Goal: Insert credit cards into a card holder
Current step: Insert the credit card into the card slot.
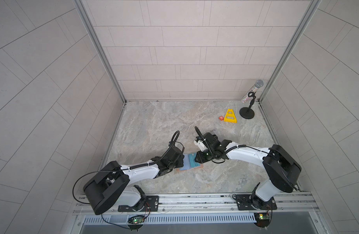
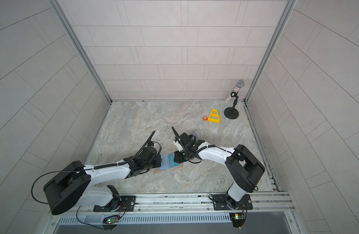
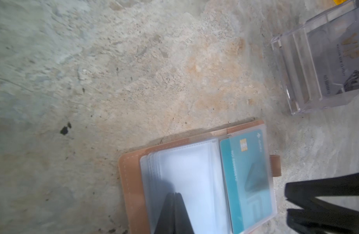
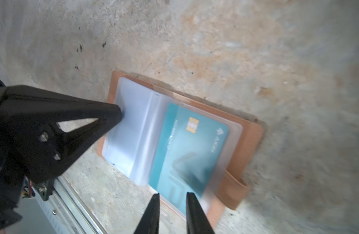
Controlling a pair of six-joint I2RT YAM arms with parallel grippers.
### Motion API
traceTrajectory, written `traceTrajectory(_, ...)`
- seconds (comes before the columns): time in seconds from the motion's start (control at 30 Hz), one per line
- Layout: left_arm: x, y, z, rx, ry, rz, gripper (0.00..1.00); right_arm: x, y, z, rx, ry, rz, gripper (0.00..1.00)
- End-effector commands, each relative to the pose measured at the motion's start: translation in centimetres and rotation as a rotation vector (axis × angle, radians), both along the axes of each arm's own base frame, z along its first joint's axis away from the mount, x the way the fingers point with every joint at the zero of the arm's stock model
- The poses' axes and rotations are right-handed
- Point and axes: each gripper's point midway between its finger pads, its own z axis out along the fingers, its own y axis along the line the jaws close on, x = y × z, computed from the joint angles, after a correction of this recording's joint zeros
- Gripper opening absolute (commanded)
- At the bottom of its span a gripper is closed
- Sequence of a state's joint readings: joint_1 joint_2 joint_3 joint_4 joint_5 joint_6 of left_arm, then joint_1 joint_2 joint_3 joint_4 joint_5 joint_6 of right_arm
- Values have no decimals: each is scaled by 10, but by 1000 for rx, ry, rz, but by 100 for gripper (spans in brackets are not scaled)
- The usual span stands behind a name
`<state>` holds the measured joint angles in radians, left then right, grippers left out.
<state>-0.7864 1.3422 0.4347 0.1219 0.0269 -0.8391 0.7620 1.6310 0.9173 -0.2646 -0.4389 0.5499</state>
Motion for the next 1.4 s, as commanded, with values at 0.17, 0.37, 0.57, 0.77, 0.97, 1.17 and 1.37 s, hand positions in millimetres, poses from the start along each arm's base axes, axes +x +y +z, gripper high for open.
traceTrajectory(0.17,-4,5,-2,15,20,0,5,7,34,-15,32,39,-25,14)
traceTrajectory(0.37,-7,12,-5,52,29,5,5,12,34,-23,7,37,-44,13)
traceTrajectory(0.57,-8,15,-9,76,37,3,4,13,26,-34,-49,40,-66,13)
traceTrajectory(0.77,-10,18,-13,102,51,0,4,12,10,-43,-152,22,-75,13)
traceTrajectory(0.97,-11,19,-15,111,55,-2,4,13,11,-29,-176,-16,-59,13)
traceTrajectory(1.17,-7,5,2,68,34,-54,5,8,33,1,-29,-26,-10,14)
traceTrajectory(1.37,2,-13,50,6,-40,-115,11,7,36,42,65,-96,11,18)
